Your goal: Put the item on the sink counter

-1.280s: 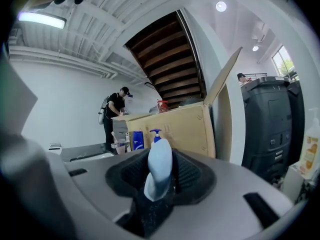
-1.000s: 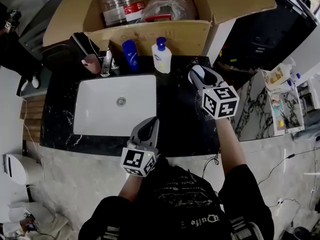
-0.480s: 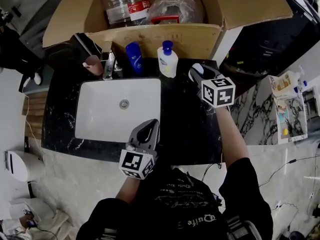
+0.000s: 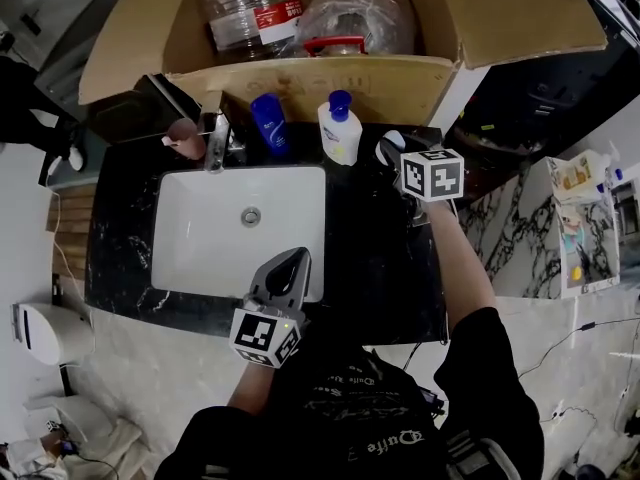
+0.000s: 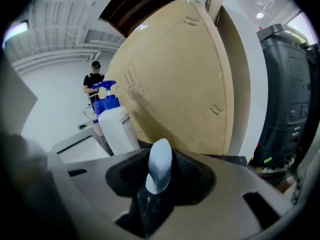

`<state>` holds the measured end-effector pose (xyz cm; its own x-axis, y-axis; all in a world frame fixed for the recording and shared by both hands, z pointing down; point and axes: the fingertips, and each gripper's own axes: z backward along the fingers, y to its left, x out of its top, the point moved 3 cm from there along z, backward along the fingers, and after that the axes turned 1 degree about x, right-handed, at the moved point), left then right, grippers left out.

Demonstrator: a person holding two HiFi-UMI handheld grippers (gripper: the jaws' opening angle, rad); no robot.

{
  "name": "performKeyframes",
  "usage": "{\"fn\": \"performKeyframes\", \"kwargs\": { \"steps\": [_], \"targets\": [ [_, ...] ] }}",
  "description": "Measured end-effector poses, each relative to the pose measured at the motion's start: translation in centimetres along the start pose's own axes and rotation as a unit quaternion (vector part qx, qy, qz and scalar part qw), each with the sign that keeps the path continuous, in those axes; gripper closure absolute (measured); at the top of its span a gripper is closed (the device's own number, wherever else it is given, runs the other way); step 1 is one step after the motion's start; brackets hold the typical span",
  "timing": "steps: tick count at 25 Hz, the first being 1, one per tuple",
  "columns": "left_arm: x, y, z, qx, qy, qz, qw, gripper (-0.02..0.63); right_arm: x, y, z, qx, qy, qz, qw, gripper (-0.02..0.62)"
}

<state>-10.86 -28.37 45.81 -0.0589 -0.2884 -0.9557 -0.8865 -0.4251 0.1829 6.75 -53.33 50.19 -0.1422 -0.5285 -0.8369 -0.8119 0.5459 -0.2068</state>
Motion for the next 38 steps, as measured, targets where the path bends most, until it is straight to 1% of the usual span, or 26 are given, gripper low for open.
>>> {"fn": "performKeyframes", "kwargs": {
  "steps": [6, 10, 14, 17, 21, 24, 30, 34, 36, 38],
  "targets": [
    [-0.2, 0.7, -0.3, 0.002, 0.002, 0.002, 1.0, 0.6, -1.1, -0.7, -1.0, -0.001, 0.015, -0.004, 1.0, 0.466],
    [-0.3, 2.3, 0.3, 0.024, 0.001, 0.011, 0.9997, 0.6, -0.9, -1.4, -1.5, -0.008, 0.017, 0.004, 1.0, 0.465],
    [-0.4, 3.0, 0.7, 0.038, 0.0, 0.015, 0.9992, 0.6, -1.1, -2.6, -1.6, -0.023, 0.023, 0.001, 0.999, 0.443],
    [-0.6, 2.9, 0.7, 0.036, 0.003, 0.016, 0.9992, 0.6, -1.3, -3.4, -1.6, -0.03, 0.025, -0.013, 0.999, 0.428],
    [-0.6, 2.9, 0.6, 0.024, -0.009, 0.046, 0.9986, 0.6, -1.3, -4.4, -1.3, -0.039, 0.025, -0.03, 0.998, 0.409],
    [-0.5, 3.2, 0.7, 0.027, -0.011, 0.051, 0.9983, 0.6, -1.6, -5.2, -1.3, -0.041, 0.027, -0.043, 0.998, 0.396],
    [-0.7, 3.8, 0.8, 0.038, -0.01, 0.055, 0.9977, 0.6, -1.8, -5.2, -1.5, -0.05, 0.036, -0.031, 0.998, 0.387],
    [-0.7, 3.5, 0.9, 0.037, -0.01, 0.053, 0.9979, 0.6, -2.0, -5.0, -1.5, -0.047, 0.039, -0.024, 0.998, 0.36],
    [-0.7, 3.4, 0.9, 0.038, -0.01, 0.051, 0.9979, 0.6, -1.7, -4.9, -1.1, -0.051, 0.034, -0.02, 0.998, 0.347],
    [-0.7, 3.3, 1.0, 0.039, -0.011, 0.051, 0.9979, 0.6, -1.1, -4.6, -0.4, -0.05, 0.018, -0.012, 0.999, 0.342]
  ]
}}
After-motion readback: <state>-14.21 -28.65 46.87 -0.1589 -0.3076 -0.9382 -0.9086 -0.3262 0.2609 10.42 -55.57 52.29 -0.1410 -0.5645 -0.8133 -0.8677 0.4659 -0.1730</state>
